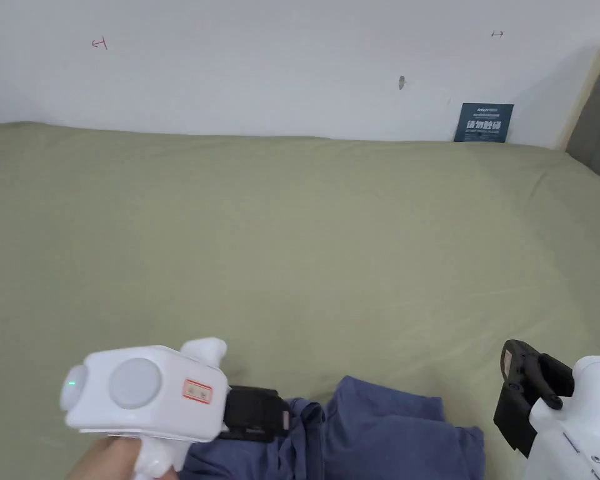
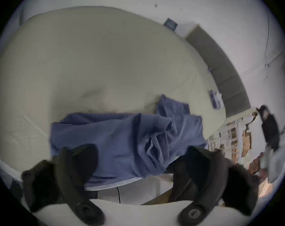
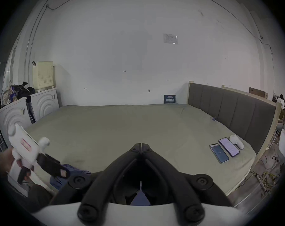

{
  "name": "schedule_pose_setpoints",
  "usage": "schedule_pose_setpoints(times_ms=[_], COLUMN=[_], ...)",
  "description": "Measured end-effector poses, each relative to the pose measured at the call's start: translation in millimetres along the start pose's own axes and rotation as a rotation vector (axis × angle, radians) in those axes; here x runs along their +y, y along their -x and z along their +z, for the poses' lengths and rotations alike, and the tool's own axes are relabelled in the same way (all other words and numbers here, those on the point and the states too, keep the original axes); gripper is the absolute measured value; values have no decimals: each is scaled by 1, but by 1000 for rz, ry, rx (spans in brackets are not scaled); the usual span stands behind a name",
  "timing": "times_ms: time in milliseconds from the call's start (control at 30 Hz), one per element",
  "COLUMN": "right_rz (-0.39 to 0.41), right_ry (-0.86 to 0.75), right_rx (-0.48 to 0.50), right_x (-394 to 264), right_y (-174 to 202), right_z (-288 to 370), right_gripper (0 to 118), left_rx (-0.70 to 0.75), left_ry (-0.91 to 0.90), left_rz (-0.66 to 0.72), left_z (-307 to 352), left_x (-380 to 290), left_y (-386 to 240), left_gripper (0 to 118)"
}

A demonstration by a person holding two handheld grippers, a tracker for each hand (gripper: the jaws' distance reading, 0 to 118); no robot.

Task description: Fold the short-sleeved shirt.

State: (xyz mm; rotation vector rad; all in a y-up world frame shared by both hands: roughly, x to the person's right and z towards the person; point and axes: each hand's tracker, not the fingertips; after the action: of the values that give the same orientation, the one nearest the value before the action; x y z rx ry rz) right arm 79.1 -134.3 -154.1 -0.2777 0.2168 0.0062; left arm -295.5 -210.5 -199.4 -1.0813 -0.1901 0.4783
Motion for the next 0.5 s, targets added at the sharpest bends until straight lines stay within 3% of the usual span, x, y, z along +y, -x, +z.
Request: schedule_pose_setpoints(times_ms=[33,67,233,400,500], right_rz=[-4,-1,10,19,23], right_ry=[1,0,11,20,32], right_rx=[5,10,36,37,26], right_x=[-1,-1,-3,-4,-6], right_y=[1,4,13,14,10], right_z=[-1,-1,-4,-3,-3], right_gripper=[1,1,1,1,1], left_rx=[-8,-14,6,-174,-181], left_ry=[-32,-50,-48,62,131], left_rz=[22,51,84,101,114], left_z=[13,23,9,-55,-107], left_x=[-1,0,-11,-13,-23], left_y=[6,15,40,16,-3], left_gripper=[52,0,0,0,0])
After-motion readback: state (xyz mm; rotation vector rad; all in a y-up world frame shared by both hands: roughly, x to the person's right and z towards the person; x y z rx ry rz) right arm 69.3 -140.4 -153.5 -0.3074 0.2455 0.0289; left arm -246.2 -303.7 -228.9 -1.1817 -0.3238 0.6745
